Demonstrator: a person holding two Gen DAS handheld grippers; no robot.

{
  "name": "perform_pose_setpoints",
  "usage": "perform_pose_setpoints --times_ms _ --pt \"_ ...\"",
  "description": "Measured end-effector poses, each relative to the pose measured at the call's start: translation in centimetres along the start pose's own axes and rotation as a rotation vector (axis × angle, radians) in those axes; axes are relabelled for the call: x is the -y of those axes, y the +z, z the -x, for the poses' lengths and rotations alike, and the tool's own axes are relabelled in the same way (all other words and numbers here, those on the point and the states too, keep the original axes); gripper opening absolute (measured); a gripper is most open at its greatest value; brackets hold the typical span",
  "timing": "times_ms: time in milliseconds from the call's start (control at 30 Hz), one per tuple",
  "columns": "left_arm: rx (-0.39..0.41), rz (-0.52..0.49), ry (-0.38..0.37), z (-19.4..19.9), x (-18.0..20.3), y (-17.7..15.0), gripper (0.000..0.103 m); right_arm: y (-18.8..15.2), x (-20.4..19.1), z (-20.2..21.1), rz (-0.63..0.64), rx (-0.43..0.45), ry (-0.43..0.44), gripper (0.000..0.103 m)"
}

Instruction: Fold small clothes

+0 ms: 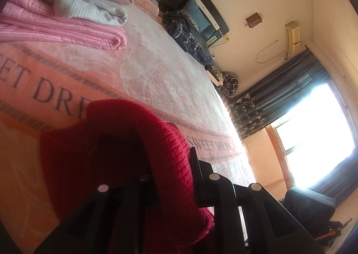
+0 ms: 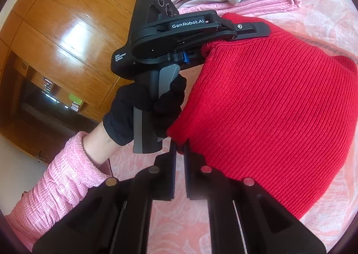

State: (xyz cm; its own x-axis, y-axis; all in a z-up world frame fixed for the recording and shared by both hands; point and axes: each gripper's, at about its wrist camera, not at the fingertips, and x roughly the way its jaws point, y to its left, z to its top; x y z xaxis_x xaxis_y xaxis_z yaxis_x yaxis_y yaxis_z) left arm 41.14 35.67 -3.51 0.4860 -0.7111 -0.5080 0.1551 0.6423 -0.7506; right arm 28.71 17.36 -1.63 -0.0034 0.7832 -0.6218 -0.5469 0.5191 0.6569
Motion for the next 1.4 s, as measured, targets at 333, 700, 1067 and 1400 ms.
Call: perform_pose_setpoints --times_ms 333,700,1067,1400 --pt "-0.050 0.004 0.107 0.7 -5.5 -2.2 0.017 -0.8 0.7 -8.2 0.004 -0.171 -0.033 0.003" --pt "-0.059 0.020 0.133 2.6 -6.0 -5.0 0.042 -2.2 1.3 -3.9 0.015 -0.148 -0.095 0.018" --pt "-0.140 0.011 0.267 5.8 -4.2 -13.2 0.058 -7.0 12.2 5.8 -0.347 -0.084 -0.200 0.045" --pt "-0.156 0.106 0.223 5.4 -4.2 -13.6 0.025 -6.4 11.2 5.6 -0.308 -0.102 -0.167 0.014"
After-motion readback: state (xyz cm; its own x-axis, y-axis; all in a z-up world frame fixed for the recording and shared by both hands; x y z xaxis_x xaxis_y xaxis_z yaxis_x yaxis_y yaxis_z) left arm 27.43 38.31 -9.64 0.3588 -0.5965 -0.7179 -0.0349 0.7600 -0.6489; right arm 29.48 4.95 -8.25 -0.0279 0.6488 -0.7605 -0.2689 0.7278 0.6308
